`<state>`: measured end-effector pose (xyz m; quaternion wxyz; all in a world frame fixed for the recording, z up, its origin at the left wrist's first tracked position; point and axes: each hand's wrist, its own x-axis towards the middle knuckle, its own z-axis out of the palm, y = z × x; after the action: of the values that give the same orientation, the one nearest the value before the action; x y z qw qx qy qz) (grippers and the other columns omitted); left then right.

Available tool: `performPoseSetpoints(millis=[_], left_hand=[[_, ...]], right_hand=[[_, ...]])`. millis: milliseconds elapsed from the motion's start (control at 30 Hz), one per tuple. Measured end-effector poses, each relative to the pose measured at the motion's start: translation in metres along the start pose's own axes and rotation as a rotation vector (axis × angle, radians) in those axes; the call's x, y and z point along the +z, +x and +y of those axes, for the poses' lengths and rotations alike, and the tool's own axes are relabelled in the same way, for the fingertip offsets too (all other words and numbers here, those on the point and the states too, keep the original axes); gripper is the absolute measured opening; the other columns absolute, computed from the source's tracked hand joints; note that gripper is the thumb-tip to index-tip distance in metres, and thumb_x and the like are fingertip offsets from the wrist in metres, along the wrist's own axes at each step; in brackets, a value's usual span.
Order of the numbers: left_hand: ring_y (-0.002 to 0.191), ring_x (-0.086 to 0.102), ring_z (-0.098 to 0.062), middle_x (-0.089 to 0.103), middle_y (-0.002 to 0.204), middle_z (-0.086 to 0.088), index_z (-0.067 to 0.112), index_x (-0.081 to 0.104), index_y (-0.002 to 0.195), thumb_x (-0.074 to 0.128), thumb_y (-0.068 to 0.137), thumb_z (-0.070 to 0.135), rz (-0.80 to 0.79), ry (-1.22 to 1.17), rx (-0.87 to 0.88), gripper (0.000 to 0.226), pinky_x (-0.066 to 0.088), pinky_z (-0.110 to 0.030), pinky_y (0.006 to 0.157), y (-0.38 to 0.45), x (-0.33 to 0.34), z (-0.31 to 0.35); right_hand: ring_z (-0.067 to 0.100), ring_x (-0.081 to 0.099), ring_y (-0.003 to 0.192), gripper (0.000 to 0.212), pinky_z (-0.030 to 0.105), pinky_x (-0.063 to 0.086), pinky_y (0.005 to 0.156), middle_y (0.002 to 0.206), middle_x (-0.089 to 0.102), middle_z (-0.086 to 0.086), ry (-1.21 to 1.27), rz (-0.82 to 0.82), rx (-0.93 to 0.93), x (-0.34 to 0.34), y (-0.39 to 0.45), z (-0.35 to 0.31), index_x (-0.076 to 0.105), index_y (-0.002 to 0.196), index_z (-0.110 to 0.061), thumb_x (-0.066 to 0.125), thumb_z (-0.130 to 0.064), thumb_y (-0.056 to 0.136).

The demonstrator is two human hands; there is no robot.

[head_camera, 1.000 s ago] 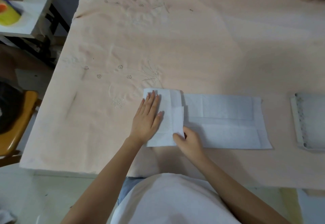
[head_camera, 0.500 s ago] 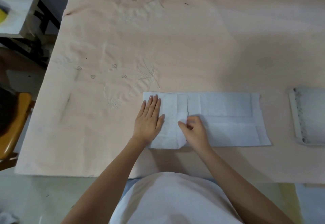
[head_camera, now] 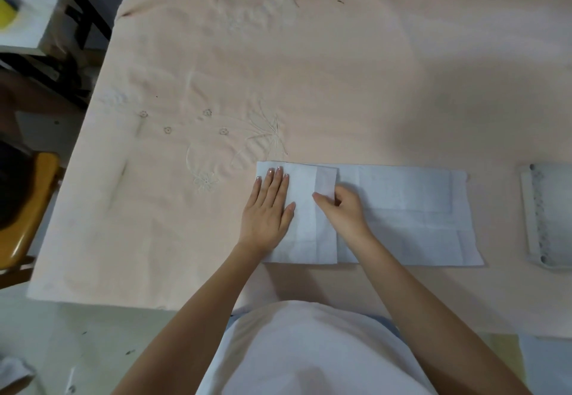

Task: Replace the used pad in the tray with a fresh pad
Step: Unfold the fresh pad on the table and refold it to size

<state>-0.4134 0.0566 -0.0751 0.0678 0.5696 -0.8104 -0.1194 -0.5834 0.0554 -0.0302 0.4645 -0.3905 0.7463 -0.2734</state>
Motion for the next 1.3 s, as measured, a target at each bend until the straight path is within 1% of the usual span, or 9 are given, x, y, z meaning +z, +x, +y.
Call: performPoseSetpoints(millis=[167, 267, 400, 500, 633, 800, 967, 1133, 1300], left_hand=[[0.146, 0.014, -0.023, 0.021, 0.156, -0.012, 0.004, 0.027, 0.148, 0.011, 0.101, 0.041, 0.001, 0.012, -0.002, 0.062, 0.009, -0.040, 0.120, 0.000, 0.002, 0.000], [0.146, 0.016, -0.025, 0.023, 0.155, -0.013, 0.004, 0.028, 0.148, 0.017, 0.101, 0.039, 0.004, 0.019, -0.011, 0.060, 0.011, -0.041, 0.119, 0.001, 0.004, 0.002], [0.145, 0.019, -0.026, 0.024, 0.155, -0.014, 0.003, 0.029, 0.147, 0.011, 0.101, 0.037, -0.006, 0.004, 0.002, 0.060, 0.015, -0.043, 0.118, 0.001, 0.004, 0.001], [0.145, 0.020, -0.026, 0.023, 0.155, -0.013, 0.001, 0.027, 0.147, 0.012, 0.099, 0.028, 0.013, -0.037, -0.029, 0.057, 0.014, -0.042, 0.118, 0.002, 0.002, 0.005], [0.145, 0.020, -0.024, 0.026, 0.155, -0.013, 0.001, 0.030, 0.146, 0.018, 0.099, 0.028, 0.030, -0.033, -0.008, 0.056, 0.015, -0.041, 0.119, 0.002, 0.000, 0.003], [0.144, 0.023, -0.024, 0.029, 0.153, -0.014, 0.001, 0.034, 0.145, 0.019, 0.100, 0.033, 0.015, -0.005, -0.004, 0.056, 0.019, -0.043, 0.117, 0.001, 0.002, 0.002], [0.137, 0.037, -0.028, 0.045, 0.144, -0.017, -0.002, 0.048, 0.135, 0.030, 0.095, 0.028, 0.071, -0.030, -0.033, 0.053, 0.026, -0.041, 0.113, 0.012, -0.008, 0.010], [0.144, 0.022, -0.027, 0.028, 0.154, -0.015, 0.000, 0.032, 0.145, 0.021, 0.099, 0.032, 0.043, -0.035, -0.051, 0.057, 0.015, -0.041, 0.118, 0.024, 0.001, 0.006], [0.144, 0.021, -0.026, 0.027, 0.154, -0.014, 0.001, 0.033, 0.145, 0.024, 0.099, 0.032, 0.062, -0.030, -0.080, 0.057, 0.017, -0.041, 0.118, 0.023, 0.005, 0.007]], right_hand=[[0.025, 0.064, 0.085, 0.035, 0.040, 0.051, 0.074, 0.093, 0.066, 0.012, 0.031, 0.131, 0.034, 0.002, 0.002, -0.014, 0.052, 0.094, -0.008, 0.074, -0.028, 0.077], [0.031, 0.056, 0.112, 0.031, 0.039, 0.044, 0.092, 0.120, 0.059, 0.014, -0.481, 0.388, -0.404, 0.002, 0.002, -0.017, 0.056, 0.113, -0.002, 0.061, -0.016, 0.086], [0.027, 0.031, 0.140, 0.051, 0.042, 0.028, 0.114, 0.148, 0.040, 0.012, -0.841, 0.113, -0.736, 0.030, 0.012, -0.012, 0.045, 0.139, -0.003, 0.030, -0.028, 0.096], [0.020, 0.023, 0.144, 0.059, 0.039, 0.016, 0.116, 0.153, 0.031, 0.008, -1.090, -0.015, -0.720, 0.047, 0.017, -0.004, 0.032, 0.145, -0.007, 0.012, -0.037, 0.099], [0.017, 0.013, 0.146, 0.066, 0.038, 0.012, 0.117, 0.158, 0.018, 0.005, -1.178, -0.011, -0.637, 0.048, 0.018, 0.012, 0.020, 0.149, -0.010, -0.011, -0.039, 0.098], [0.019, 0.014, 0.146, 0.060, 0.039, 0.012, 0.117, 0.158, 0.017, 0.009, -1.127, 0.087, -0.569, 0.046, 0.018, 0.018, 0.020, 0.148, -0.005, 0.010, -0.036, 0.098], [0.021, 0.010, 0.147, 0.060, 0.039, 0.010, 0.118, 0.158, 0.012, 0.011, -1.154, 0.091, -0.590, 0.046, 0.021, 0.020, 0.019, 0.150, -0.007, 0.010, -0.036, 0.098], [0.025, 0.007, 0.147, 0.060, 0.041, 0.011, 0.118, 0.158, 0.009, 0.015, -1.145, 0.130, -0.617, 0.040, 0.024, 0.018, 0.017, 0.150, -0.008, 0.013, -0.039, 0.099], [0.023, 0.007, 0.147, 0.063, 0.042, 0.015, 0.118, 0.159, 0.012, 0.013, -1.066, 0.075, -0.656, 0.033, 0.030, 0.024, 0.017, 0.150, -0.004, 0.014, -0.041, 0.100]])
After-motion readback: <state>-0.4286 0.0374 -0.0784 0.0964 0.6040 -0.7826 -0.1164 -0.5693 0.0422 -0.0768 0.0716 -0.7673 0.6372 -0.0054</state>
